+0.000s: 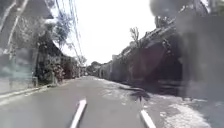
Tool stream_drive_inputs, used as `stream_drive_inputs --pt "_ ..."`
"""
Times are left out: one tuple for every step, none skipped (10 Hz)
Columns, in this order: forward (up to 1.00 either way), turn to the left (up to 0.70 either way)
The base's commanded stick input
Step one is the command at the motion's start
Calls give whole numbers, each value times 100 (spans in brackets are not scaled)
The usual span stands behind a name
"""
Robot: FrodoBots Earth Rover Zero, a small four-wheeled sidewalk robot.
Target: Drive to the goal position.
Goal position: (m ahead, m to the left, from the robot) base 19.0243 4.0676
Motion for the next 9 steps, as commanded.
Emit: stream_drive_inputs --pt "100 0" --pt "100 0" --pt "100 0" --pt "100 -19" --pt "100 -35" --pt "100 0" --pt "100 0" --pt "99 0" --pt "97 0"
